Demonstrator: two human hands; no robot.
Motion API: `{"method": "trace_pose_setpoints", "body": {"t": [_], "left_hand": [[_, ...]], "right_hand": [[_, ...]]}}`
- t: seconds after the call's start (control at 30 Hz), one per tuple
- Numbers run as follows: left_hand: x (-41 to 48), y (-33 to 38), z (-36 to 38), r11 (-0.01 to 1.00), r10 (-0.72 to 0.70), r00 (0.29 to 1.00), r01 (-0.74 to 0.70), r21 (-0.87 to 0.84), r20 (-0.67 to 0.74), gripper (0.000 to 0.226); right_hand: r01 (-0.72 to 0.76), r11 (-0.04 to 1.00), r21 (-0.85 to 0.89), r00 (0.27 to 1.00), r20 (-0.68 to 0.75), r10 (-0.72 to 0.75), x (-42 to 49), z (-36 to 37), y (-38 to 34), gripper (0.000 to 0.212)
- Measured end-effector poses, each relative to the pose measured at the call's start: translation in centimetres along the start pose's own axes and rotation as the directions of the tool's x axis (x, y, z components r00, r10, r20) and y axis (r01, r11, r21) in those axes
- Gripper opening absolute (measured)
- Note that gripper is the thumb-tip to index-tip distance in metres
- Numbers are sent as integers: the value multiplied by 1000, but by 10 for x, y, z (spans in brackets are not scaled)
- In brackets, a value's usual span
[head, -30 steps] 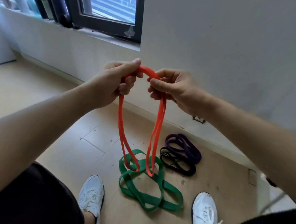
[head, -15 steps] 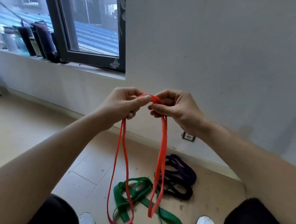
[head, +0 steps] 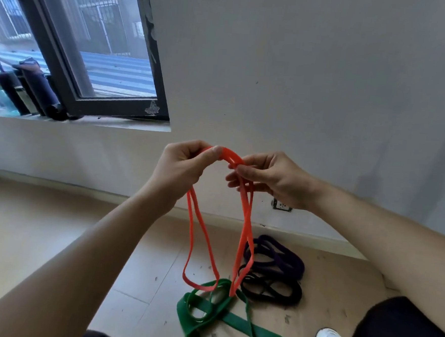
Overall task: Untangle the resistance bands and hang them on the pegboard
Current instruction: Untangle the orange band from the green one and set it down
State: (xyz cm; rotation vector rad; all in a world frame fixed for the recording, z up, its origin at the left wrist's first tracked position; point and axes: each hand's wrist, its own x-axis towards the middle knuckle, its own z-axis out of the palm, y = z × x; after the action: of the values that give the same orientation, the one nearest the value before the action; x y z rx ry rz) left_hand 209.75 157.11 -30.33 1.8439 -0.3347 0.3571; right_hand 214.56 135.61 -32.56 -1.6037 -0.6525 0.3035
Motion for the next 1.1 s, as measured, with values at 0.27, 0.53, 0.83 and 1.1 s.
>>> {"method": "trace_pose_setpoints", "body": {"t": [0.27, 0.53, 0.83, 1.1], "left_hand": [[3, -8, 4, 995, -65, 994, 59, -78, -84, 24], [2, -10, -9, 983, -76, 997, 76, -169, 7, 30], [-7, -17, -11, 999, -27, 988, 24, 24, 155, 33], [-7, -14, -9, 998, -5, 1000, 4, 60, 16, 26]], "right_hand": [[-115, 984, -134, 993, 22, 119, 2, -12, 14, 21], [-168, 978, -122, 975, 125, 183, 0, -7, 19, 39], [-47, 996, 78, 998, 51, 44, 5, 7, 3, 30], [-20, 991, -131, 991, 128, 37, 4, 8, 6, 37]]}}
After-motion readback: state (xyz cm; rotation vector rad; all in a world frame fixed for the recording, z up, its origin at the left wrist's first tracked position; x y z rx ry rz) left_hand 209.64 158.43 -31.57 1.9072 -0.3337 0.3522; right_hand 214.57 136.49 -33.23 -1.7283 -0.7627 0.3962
